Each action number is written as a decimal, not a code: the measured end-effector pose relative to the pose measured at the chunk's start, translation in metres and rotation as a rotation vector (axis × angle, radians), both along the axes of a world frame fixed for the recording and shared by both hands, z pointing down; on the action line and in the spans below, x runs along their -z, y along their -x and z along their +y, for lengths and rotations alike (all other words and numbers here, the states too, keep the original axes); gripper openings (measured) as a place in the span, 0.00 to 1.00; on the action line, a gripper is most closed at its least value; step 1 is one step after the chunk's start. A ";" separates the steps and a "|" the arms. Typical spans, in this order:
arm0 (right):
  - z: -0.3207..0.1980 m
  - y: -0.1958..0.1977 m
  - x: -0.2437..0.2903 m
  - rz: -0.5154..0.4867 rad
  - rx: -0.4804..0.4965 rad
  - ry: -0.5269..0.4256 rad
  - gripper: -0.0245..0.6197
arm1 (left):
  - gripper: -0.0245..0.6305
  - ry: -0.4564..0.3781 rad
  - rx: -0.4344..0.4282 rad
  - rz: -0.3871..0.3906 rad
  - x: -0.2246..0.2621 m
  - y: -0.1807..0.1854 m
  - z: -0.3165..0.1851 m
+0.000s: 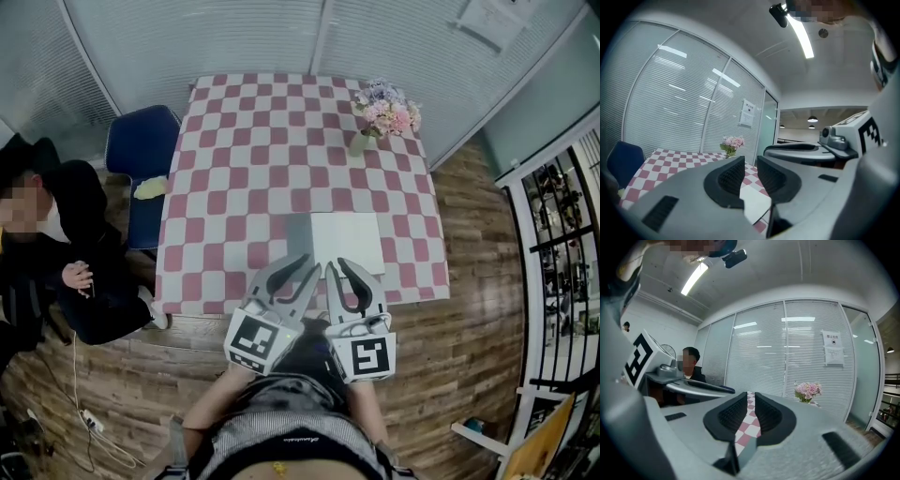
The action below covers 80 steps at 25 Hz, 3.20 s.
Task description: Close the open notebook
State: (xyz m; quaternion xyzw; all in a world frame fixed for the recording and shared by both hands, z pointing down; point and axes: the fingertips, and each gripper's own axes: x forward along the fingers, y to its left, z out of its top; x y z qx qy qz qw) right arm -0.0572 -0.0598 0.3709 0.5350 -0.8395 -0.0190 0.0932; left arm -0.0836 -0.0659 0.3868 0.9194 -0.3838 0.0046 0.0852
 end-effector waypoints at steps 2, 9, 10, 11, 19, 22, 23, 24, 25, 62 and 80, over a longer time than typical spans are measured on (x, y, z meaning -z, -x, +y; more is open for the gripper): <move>-0.003 -0.002 -0.003 -0.005 0.014 0.007 0.12 | 0.13 -0.005 0.018 -0.002 -0.002 -0.001 -0.005; -0.026 -0.024 -0.007 -0.013 0.070 0.030 0.12 | 0.13 0.029 0.082 0.009 -0.004 -0.019 -0.026; -0.030 -0.027 -0.007 -0.014 0.082 0.033 0.12 | 0.13 0.028 0.092 0.007 -0.004 -0.022 -0.030; -0.034 -0.031 -0.006 -0.014 0.093 0.034 0.12 | 0.13 0.024 0.104 0.004 -0.004 -0.025 -0.034; -0.063 -0.047 -0.002 0.000 0.202 0.038 0.13 | 0.13 0.032 0.186 0.016 0.005 -0.048 -0.061; -0.070 -0.052 -0.003 -0.012 0.219 0.044 0.13 | 0.13 0.034 0.204 0.012 0.003 -0.054 -0.068; -0.071 -0.053 -0.004 -0.015 0.223 0.048 0.13 | 0.13 0.036 0.210 0.012 0.001 -0.055 -0.070; -0.073 -0.054 -0.006 -0.017 0.226 0.051 0.13 | 0.13 0.039 0.215 0.011 0.000 -0.057 -0.071; -0.073 -0.055 -0.007 -0.018 0.230 0.054 0.13 | 0.13 0.042 0.220 0.010 -0.002 -0.057 -0.072; -0.066 -0.076 -0.049 0.046 0.149 0.170 0.13 | 0.13 0.240 0.291 -0.128 -0.130 -0.024 -0.077; -0.060 -0.088 -0.070 0.053 0.111 0.219 0.13 | 0.14 0.443 0.329 -0.224 -0.225 -0.006 -0.073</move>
